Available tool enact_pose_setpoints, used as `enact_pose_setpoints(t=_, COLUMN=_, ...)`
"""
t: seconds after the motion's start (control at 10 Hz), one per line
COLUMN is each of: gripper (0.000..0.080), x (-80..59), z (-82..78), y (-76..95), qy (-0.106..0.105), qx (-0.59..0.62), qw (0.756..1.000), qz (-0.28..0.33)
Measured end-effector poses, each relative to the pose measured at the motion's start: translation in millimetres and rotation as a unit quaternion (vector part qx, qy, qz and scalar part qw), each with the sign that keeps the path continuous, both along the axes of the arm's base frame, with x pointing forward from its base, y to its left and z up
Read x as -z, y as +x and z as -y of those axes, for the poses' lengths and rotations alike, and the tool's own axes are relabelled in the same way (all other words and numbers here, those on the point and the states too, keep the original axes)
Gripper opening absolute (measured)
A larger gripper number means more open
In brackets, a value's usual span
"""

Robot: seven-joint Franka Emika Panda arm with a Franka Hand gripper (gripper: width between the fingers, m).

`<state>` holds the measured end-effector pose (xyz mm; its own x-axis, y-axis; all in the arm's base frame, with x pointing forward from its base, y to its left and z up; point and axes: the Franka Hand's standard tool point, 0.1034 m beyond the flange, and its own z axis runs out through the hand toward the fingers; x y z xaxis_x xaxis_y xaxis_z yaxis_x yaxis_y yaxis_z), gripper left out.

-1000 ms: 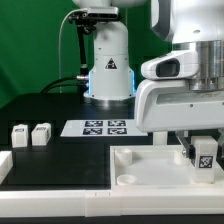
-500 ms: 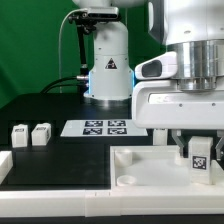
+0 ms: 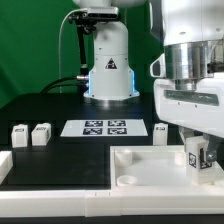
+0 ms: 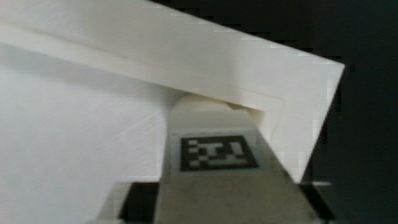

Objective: Assemble one leg

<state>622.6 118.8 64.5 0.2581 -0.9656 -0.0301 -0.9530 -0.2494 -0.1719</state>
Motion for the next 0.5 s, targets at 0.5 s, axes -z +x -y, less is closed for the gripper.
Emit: enact_pose_setpoints(t=0.5, gripper=0.0511, x=0.2, z=-3.6, y=-0.9, qy=0.015, qx=0.046, qw=0.999, qz=-0.003)
